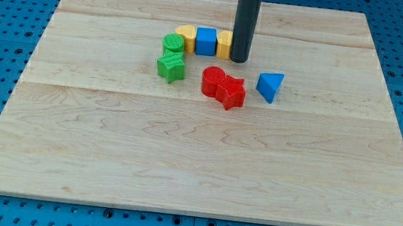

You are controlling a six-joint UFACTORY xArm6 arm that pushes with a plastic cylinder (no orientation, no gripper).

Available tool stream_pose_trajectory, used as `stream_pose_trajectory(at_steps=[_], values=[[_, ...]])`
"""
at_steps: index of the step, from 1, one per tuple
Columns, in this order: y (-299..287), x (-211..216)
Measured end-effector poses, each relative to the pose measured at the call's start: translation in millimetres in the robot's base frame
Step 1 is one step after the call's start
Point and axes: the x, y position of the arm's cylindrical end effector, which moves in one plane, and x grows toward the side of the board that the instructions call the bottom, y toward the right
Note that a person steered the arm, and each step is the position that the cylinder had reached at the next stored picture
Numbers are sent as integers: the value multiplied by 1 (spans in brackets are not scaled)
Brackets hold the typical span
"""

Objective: Move the blue triangle to the red star

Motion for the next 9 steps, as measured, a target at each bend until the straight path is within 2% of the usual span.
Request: stream_pose_trajectory(at_steps=[2, 3, 4, 5, 7, 9], values=[[7, 31], [72, 39], [132, 74], [145, 122], [118, 73], [58, 72]])
